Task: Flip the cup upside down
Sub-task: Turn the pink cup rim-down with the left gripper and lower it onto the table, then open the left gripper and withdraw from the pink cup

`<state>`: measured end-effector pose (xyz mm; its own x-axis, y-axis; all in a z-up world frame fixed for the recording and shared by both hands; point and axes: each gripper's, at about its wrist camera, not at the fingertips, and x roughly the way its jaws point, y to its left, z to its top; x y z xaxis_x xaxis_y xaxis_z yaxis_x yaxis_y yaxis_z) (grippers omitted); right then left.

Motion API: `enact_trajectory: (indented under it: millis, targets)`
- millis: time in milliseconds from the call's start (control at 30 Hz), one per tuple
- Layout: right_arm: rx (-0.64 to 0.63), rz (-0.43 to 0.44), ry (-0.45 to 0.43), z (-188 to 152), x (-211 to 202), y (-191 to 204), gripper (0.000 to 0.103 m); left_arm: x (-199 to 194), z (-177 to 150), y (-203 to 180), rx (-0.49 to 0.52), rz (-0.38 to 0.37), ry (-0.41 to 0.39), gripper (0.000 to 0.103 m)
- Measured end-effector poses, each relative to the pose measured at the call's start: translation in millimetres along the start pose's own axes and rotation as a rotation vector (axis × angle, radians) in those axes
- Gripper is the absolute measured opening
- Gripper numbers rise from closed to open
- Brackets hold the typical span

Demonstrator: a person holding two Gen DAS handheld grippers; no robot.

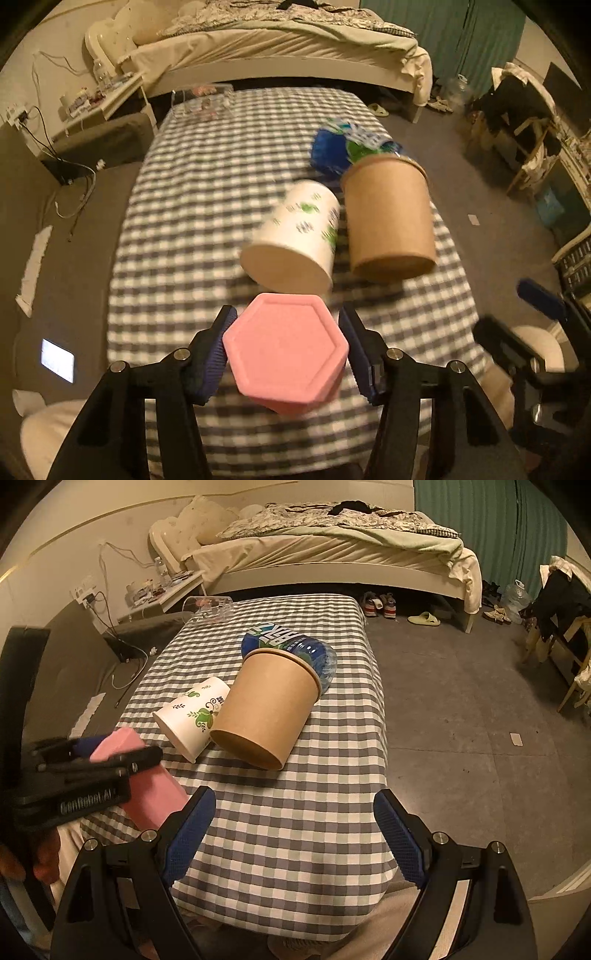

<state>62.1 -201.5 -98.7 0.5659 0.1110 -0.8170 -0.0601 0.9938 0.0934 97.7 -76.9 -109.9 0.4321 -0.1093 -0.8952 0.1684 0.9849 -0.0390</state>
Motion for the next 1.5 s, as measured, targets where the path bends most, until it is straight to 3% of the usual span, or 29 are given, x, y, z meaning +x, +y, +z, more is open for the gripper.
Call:
enact_trajectory:
  millis: [333, 367, 400, 433, 700, 900, 1133, 1500]
  targets:
    - [0.035, -0.032, -0.012, 3, -5, -12, 0.087, -3, -18, -17, 0.053, 0.01, -0.033, 0.06]
    - [0.036, -0.034, -0.014, 3, -7, -13, 0.087, -4, -18, -17, 0.057, 0.014, -0.04, 0.066]
    - [0.036, -0.038, -0.017, 3, -9, -13, 0.087, -5, -17, -17, 0.062, 0.026, -0.047, 0.079]
    - [0.036, -0.041, -0.019, 3, -11, -13, 0.087, -7, -15, -17, 0.07, 0.046, -0.057, 0.083]
    - [0.053, -0.05, -0.048, 4, -37, -15, 0.087, -36, -3, -7, 0.026, 0.0, -0.127, 0.083]
    - [0.046, -0.061, -0.154, 10, -83, -5, 0.087, -91, -3, 7, -0.018, -0.003, -0.269, 0.083]
    - [0.009, -0.039, -0.265, -3, -128, 21, 0.087, -153, -26, 26, -0.035, 0.043, -0.433, 0.083]
    - [-0.073, -0.027, -0.29, -30, -127, 67, 0.087, -159, -70, 55, -0.097, 0.072, -0.453, 0.083]
